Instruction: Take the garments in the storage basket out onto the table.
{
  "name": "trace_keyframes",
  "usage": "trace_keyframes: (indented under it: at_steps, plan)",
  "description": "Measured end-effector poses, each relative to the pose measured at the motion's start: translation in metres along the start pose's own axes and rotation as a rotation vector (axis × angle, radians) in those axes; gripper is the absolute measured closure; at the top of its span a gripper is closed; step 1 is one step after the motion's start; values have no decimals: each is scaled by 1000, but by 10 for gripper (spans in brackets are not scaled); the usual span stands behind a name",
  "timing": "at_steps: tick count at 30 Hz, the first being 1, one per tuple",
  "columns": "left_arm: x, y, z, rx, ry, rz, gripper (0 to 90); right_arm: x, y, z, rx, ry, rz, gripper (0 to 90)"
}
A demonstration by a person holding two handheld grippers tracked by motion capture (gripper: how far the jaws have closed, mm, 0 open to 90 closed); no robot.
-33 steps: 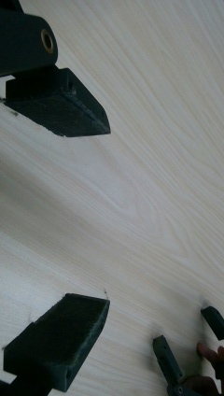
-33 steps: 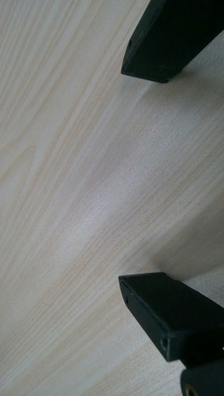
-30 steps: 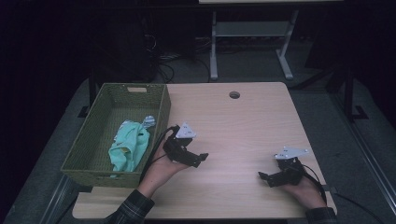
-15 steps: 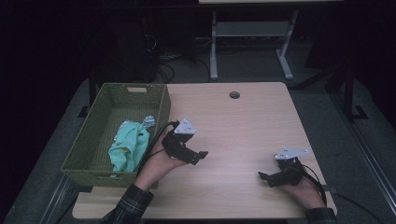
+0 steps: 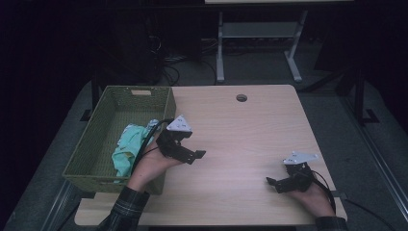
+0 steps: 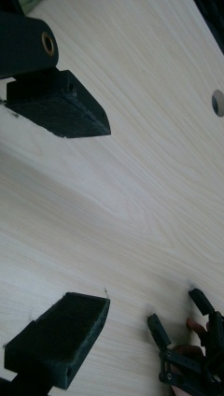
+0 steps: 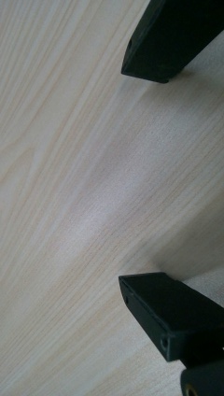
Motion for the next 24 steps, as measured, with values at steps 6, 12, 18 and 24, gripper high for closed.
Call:
trace_keyframes:
  at_steps: [6,12,18,24]
  plan:
    - [9,5,2,0,-1,0,140,0,0,0,0,0,0,16]
    - [16,10,5,12,-9,-13,140,0,0,0,1,0,0,15]
    - [19,14,11,18,10,-14,140,0,0,0,-1,0,0,16]
    - [25,18,13,25,3,-20,140,0,0,0,0,0,0,16]
Point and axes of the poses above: each handheld gripper's, and its own axes: x roughly backward along the jaws, z roughly out of its underside, y roughly to its left, the point moved 3 cm from there along -x, roughly forward along the jaws, and after that the axes turned 3 degrees about -y, right-handed, at the moved point
